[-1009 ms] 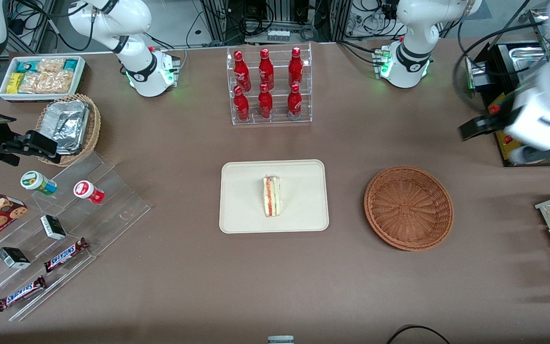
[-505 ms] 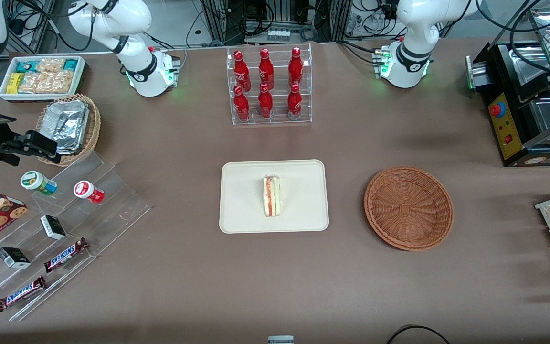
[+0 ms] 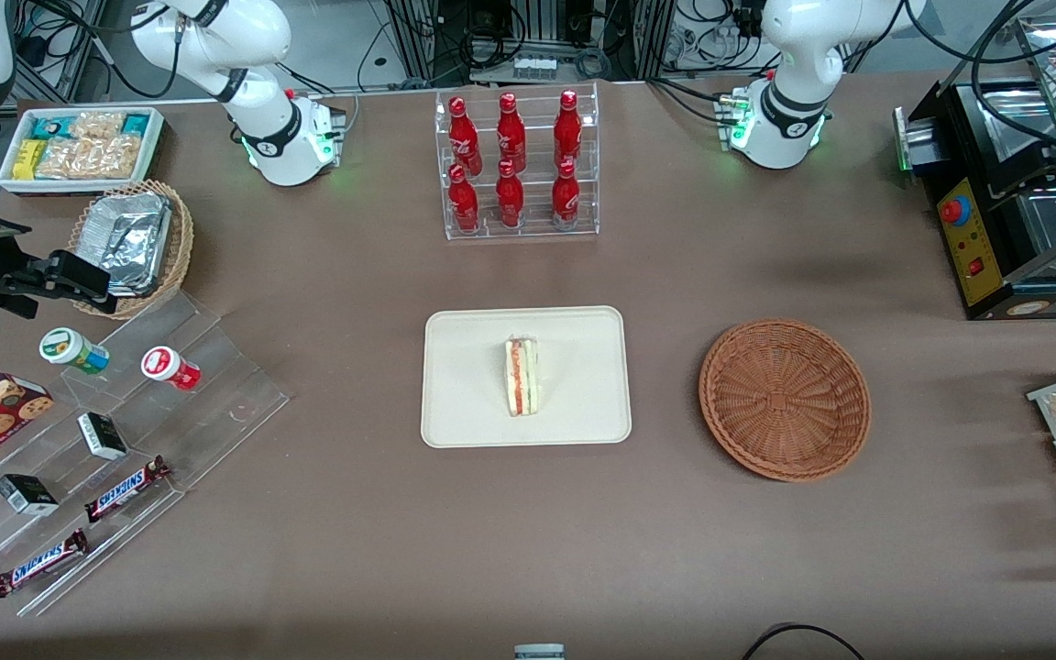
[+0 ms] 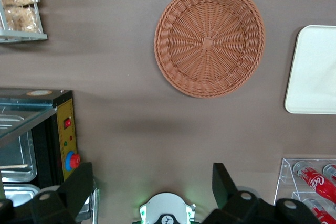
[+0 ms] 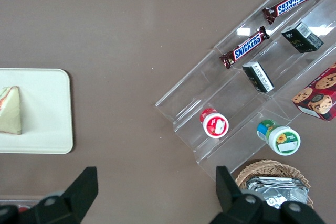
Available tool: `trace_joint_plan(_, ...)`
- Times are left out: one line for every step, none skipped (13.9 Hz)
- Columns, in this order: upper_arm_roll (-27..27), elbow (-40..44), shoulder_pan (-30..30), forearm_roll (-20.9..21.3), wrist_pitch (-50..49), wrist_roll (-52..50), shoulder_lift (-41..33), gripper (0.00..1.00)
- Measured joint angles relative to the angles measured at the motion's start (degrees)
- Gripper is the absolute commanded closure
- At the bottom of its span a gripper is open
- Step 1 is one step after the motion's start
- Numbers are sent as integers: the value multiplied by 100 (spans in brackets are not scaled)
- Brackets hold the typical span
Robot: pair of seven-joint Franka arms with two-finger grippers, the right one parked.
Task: Place sandwich from basket to tray
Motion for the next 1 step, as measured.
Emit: trace_joint_plan(0,76,-28,0,19,-9,86,0)
